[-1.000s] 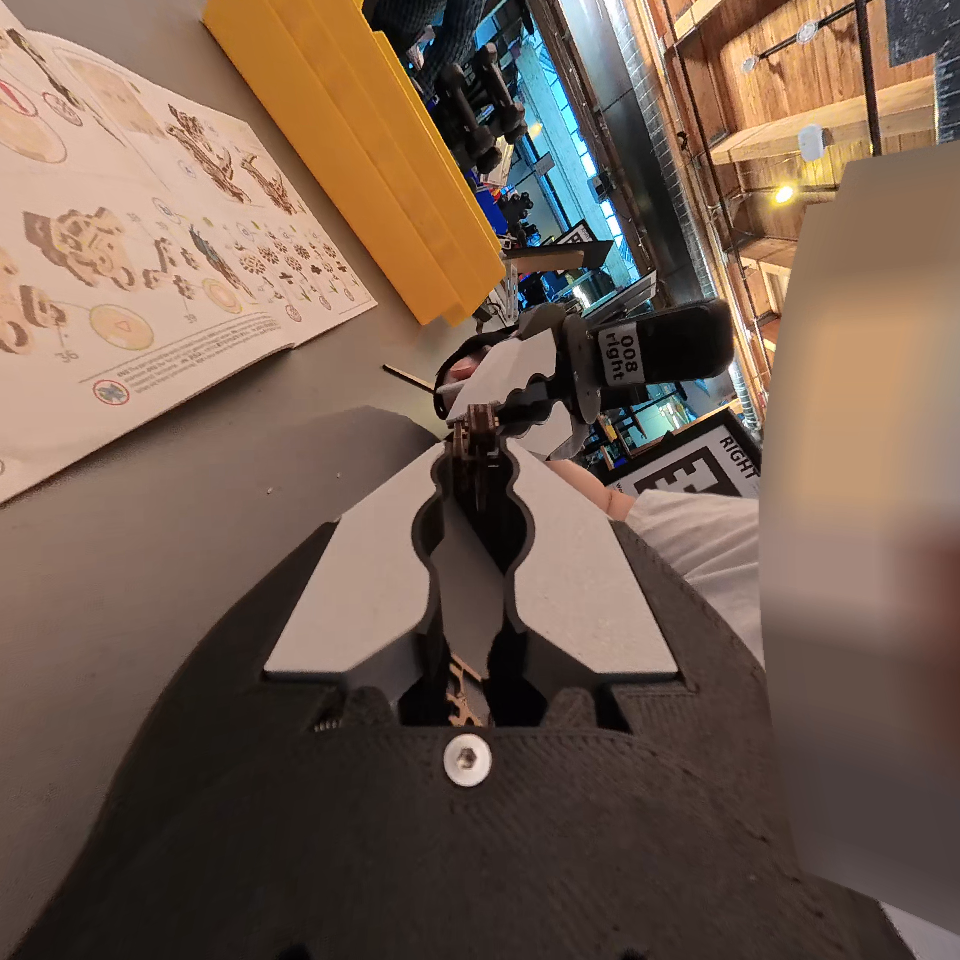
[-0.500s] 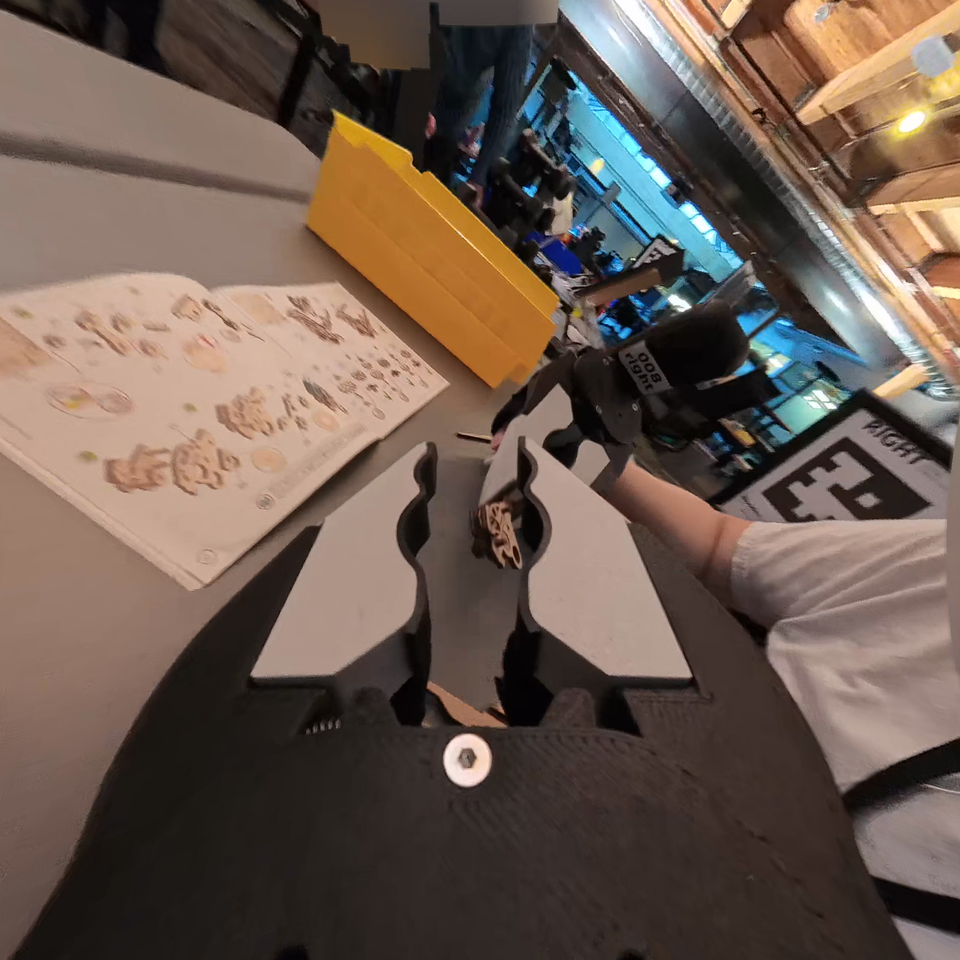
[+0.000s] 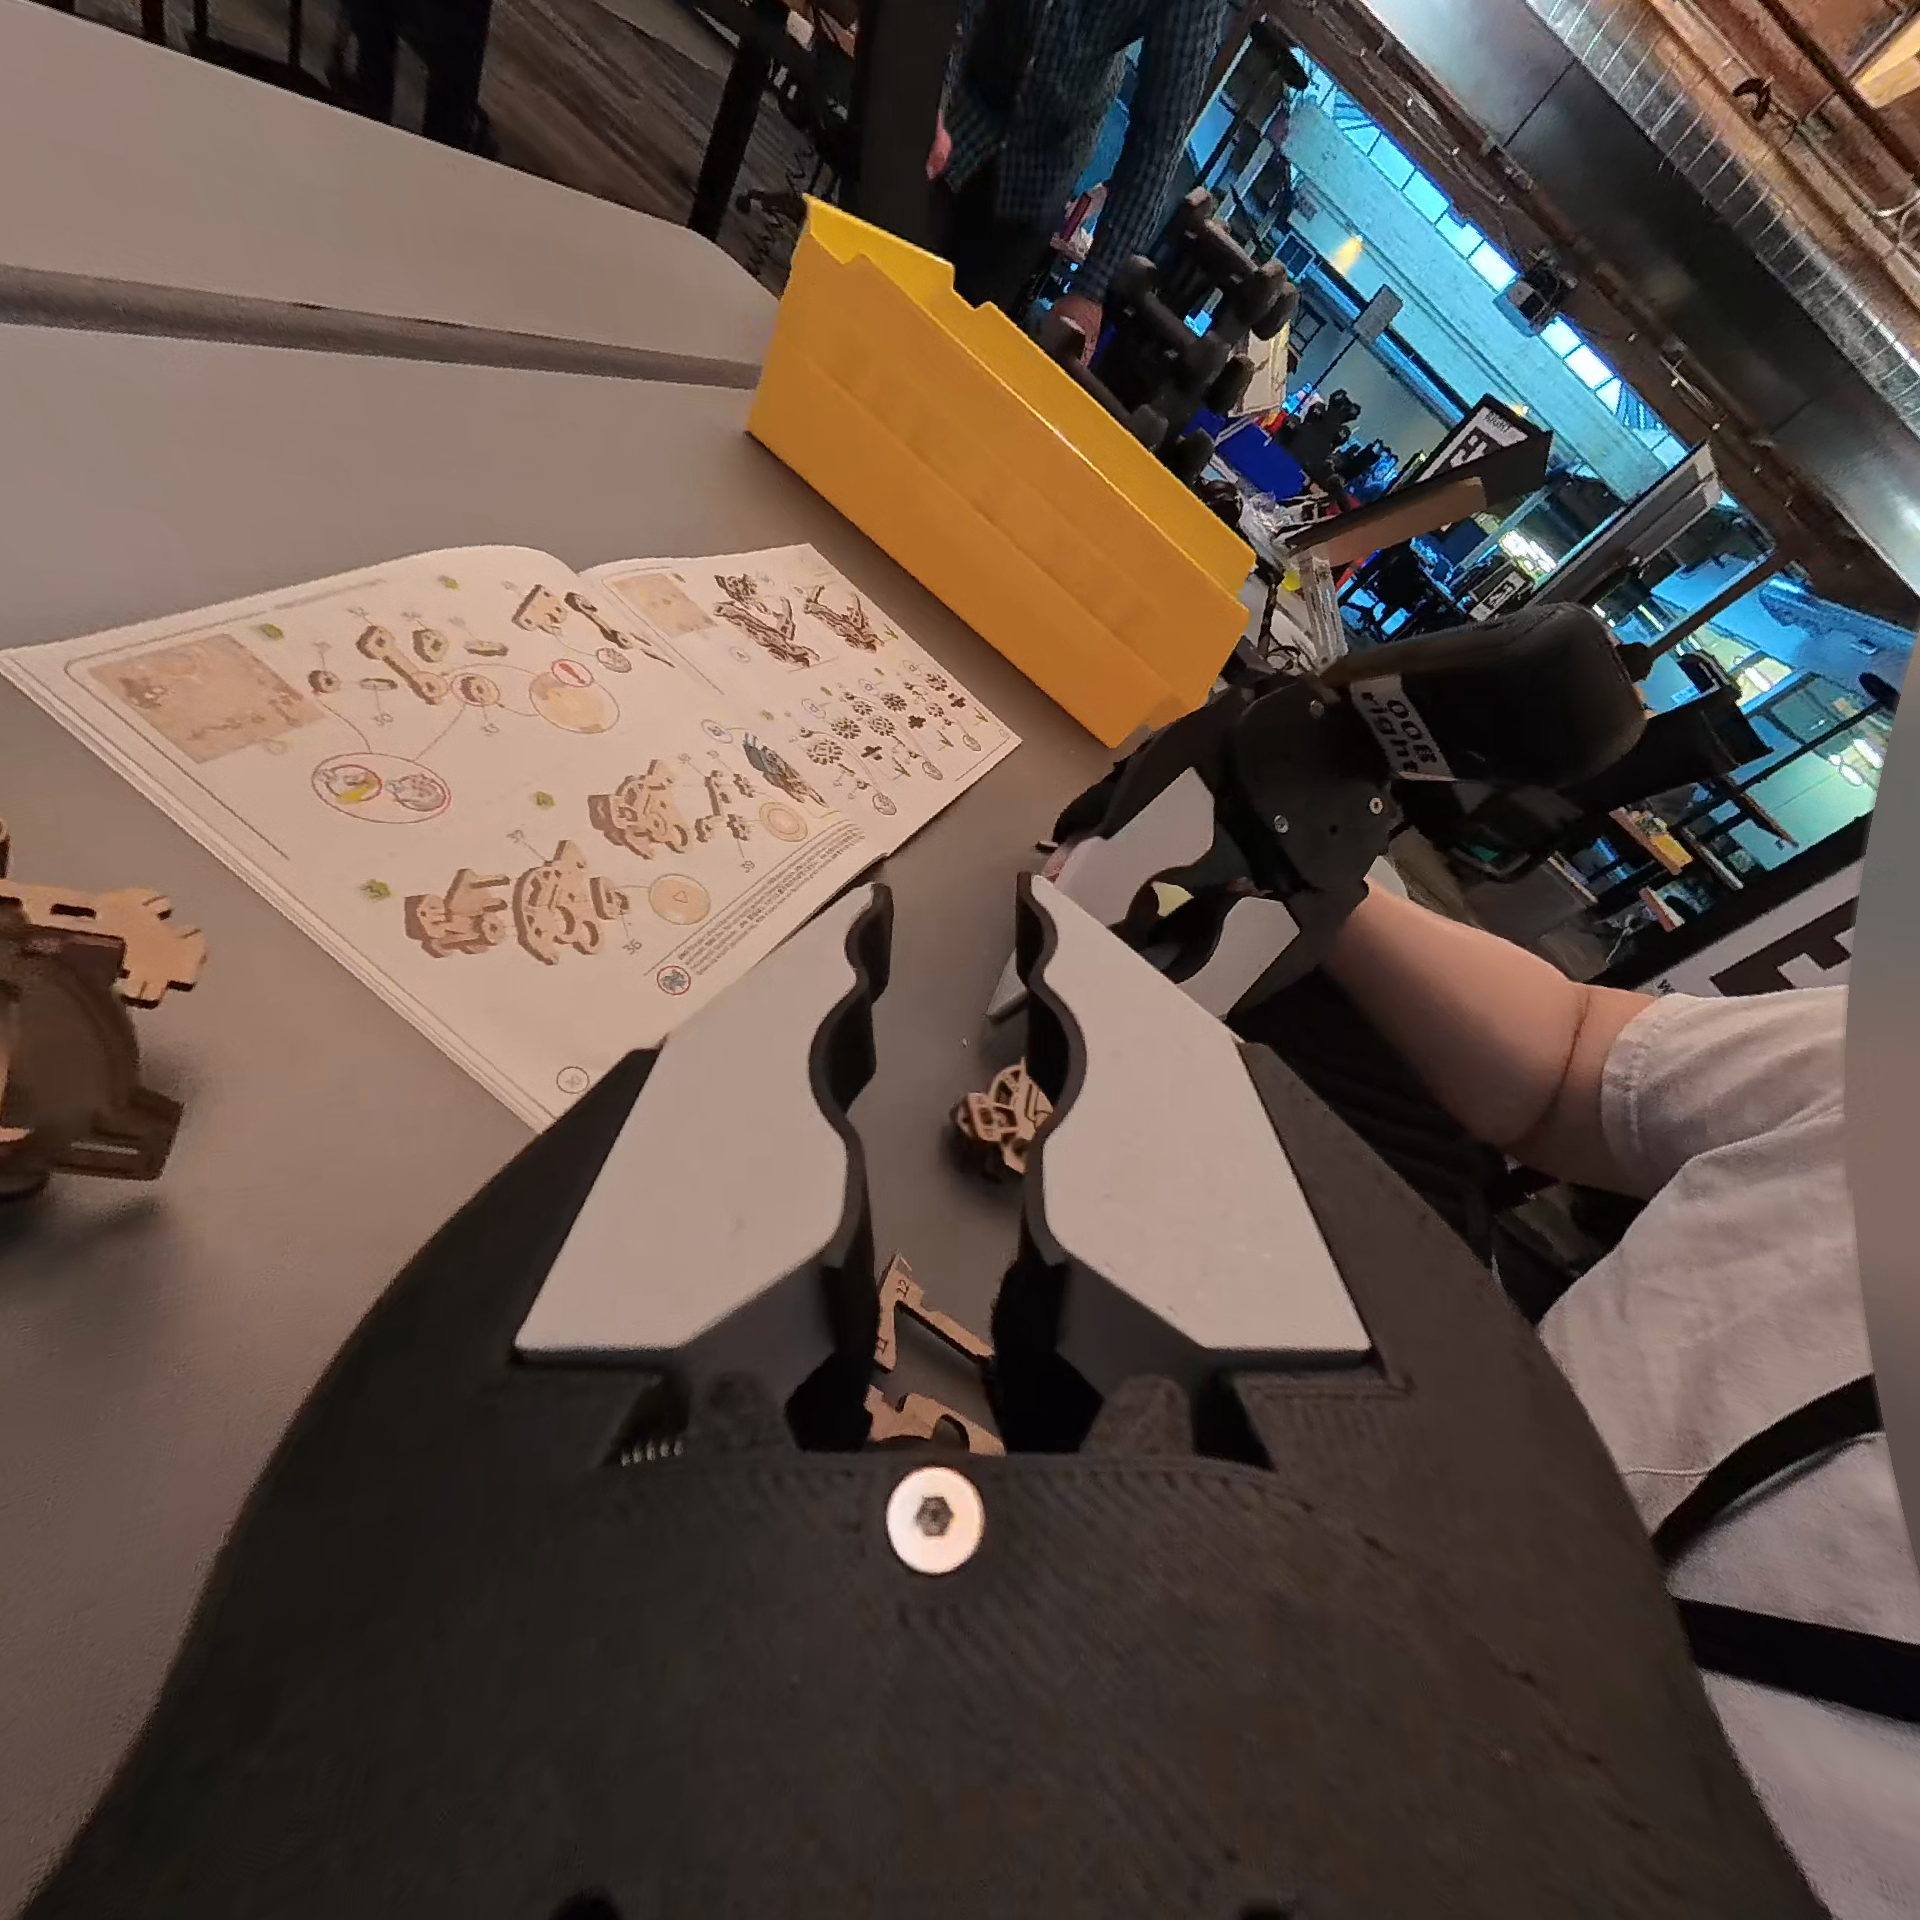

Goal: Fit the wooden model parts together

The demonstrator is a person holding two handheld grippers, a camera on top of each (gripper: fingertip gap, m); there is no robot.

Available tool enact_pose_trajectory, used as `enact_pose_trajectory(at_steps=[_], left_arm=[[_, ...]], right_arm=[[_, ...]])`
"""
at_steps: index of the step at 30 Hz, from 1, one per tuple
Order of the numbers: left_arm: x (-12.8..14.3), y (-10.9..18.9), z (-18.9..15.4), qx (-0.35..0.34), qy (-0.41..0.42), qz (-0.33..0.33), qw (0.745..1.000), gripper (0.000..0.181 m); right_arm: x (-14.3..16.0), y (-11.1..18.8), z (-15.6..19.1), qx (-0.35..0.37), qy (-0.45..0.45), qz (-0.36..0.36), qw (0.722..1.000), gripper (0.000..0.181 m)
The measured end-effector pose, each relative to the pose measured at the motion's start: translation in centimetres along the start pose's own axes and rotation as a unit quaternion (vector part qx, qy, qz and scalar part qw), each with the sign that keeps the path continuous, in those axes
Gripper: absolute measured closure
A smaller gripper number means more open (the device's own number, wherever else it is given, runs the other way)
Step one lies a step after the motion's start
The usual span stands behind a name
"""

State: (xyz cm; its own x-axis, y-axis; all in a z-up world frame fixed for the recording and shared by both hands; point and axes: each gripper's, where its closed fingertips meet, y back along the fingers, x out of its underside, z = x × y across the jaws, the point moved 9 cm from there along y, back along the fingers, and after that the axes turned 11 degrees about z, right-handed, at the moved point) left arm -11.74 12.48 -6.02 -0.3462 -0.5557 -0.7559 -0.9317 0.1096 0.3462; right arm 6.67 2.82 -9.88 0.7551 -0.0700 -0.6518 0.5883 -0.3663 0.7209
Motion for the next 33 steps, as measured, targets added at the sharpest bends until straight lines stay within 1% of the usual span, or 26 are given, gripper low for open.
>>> enact_pose_trajectory(at_steps=[8, 15, 19, 23, 25, 29, 33], left_arm=[[0.1, 0.3, 0.6, 0.039, 0.048, -0.016, 0.998, 0.159], [0.0, 0.5, 0.4, 0.024, 0.032, -0.025, 0.999, 0.16], [0.1, 0.4, 0.3, 0.021, 0.029, -0.022, 0.999, 0.16], [0.2, 0.5, 0.2, 0.011, 0.023, -0.02, 0.999, 0.161], [0.2, 0.5, 0.2, 0.007, 0.018, -0.018, 1.0, 0.161], [0.2, 0.7, 0.4, -0.01, 0.013, -0.019, 1.0, 0.162], [0.2, 0.7, 0.6, -0.013, 0.019, -0.022, 1.0, 0.162]], right_arm=[[0.6, 0.7, 0.5, 0.031, 0.018, 0.0, 0.999, 0.156], [0.6, 1.3, 0.4, 0.043, 0.011, -0.018, 0.999, 0.156], [0.1, 2.3, 0.0, 0.102, 0.006, -0.043, 0.994, 0.156], [-0.3, 2.9, -0.2, 0.142, 0.001, -0.065, 0.988, 0.162], [-0.2, 2.7, -0.1, 0.142, 0.006, -0.058, 0.988, 0.165], [-0.1, 2.5, -0.1, 0.167, 0.021, -0.035, 0.985, 0.166], [-0.1, 2.2, 0.0, 0.162, 0.025, -0.027, 0.986, 0.167]])
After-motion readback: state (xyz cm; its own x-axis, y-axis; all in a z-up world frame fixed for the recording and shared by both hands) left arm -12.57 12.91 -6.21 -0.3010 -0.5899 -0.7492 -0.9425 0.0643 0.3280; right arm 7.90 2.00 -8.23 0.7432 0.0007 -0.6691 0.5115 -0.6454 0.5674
